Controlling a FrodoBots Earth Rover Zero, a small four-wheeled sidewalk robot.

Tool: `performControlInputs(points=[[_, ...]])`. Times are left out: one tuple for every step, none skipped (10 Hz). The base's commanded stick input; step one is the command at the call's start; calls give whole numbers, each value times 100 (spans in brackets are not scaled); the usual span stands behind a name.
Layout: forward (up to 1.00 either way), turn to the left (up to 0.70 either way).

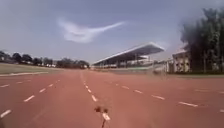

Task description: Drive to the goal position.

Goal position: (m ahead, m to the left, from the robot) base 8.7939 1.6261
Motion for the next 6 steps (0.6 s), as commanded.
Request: performControlInputs(points=[[70,0],[70,0],[70,0],[70,0],[70,0],[70,0]])
